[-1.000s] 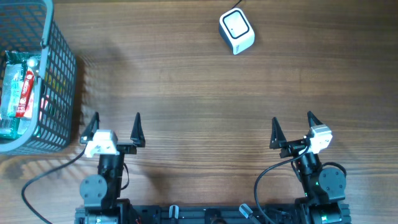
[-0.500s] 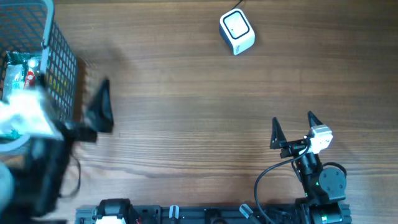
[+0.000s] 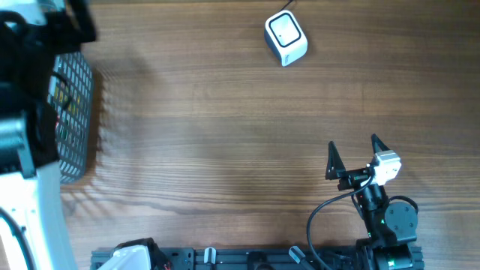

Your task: Scan the item barcode

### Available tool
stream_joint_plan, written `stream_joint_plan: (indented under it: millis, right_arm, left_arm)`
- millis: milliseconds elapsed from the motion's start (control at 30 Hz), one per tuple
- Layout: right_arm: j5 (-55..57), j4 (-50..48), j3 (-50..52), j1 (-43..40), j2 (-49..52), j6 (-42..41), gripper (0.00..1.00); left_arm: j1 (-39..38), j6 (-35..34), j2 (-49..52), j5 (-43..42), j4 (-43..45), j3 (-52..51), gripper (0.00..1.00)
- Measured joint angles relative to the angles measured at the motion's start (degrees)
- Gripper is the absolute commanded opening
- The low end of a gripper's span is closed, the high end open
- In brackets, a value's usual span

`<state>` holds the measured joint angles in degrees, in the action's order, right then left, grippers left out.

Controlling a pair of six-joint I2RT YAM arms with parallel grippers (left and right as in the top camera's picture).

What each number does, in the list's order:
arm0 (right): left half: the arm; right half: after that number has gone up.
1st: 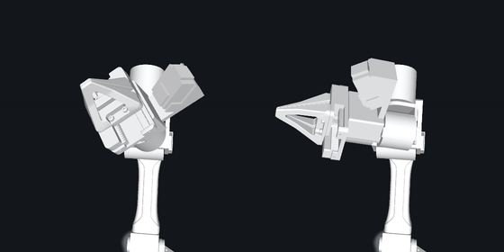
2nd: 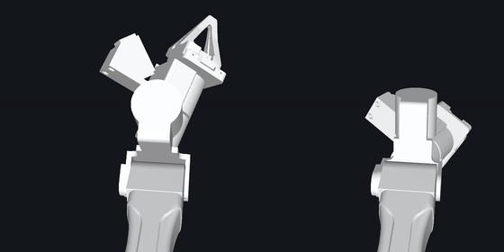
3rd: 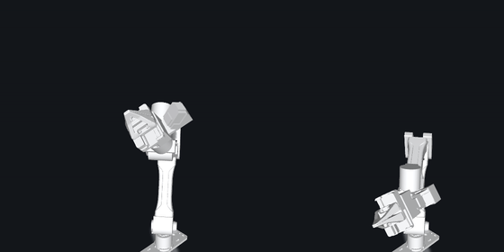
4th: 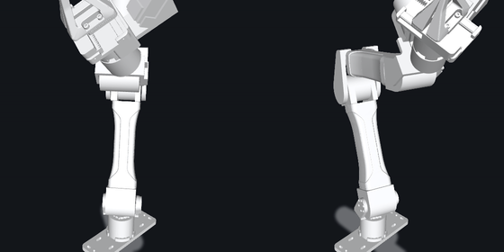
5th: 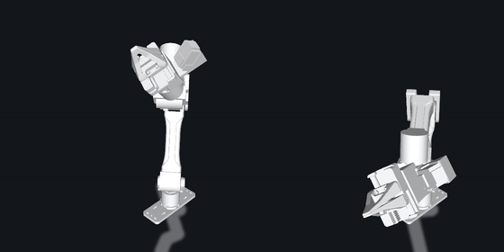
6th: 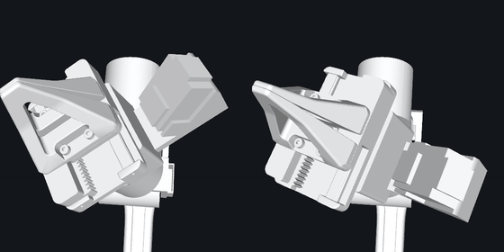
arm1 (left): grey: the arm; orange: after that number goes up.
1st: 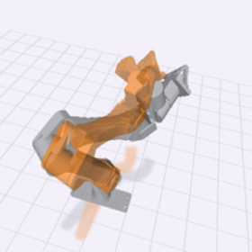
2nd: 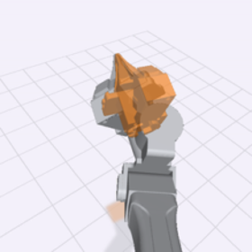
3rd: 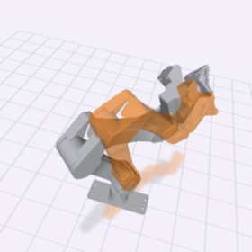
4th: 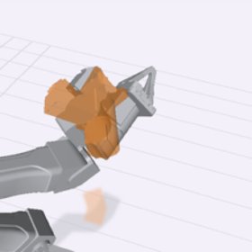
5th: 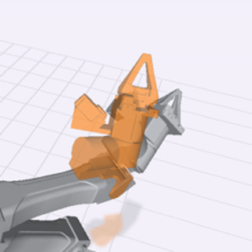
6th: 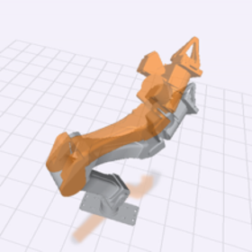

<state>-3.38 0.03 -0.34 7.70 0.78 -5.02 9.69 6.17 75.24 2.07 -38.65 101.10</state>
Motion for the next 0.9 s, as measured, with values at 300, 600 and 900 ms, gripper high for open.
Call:
stream_joint_plan:
  millis: [300, 600, 900]
  right_arm:
    - [0.0, 0.0, 0.0, 0.0, 0.0, 0.0, 1.0]
    - [0.0, 0.0, 0.0, 0.0, 0.0, 0.0, 1.0]
    - [0.0, 0.0, 0.0, 0.0, 0.0, 0.0, 1.0]
  left_arm:
    - [20.3, 1.8, 11.8, -4.7, -3.0, 0.1, 1.0]
    - [26.3, 9.4, 24.3, -10.9, -5.5, 0.2, 0.94]
    - [26.3, 12.2, 35.3, -16.2, -9.6, 0.2, 0.79]
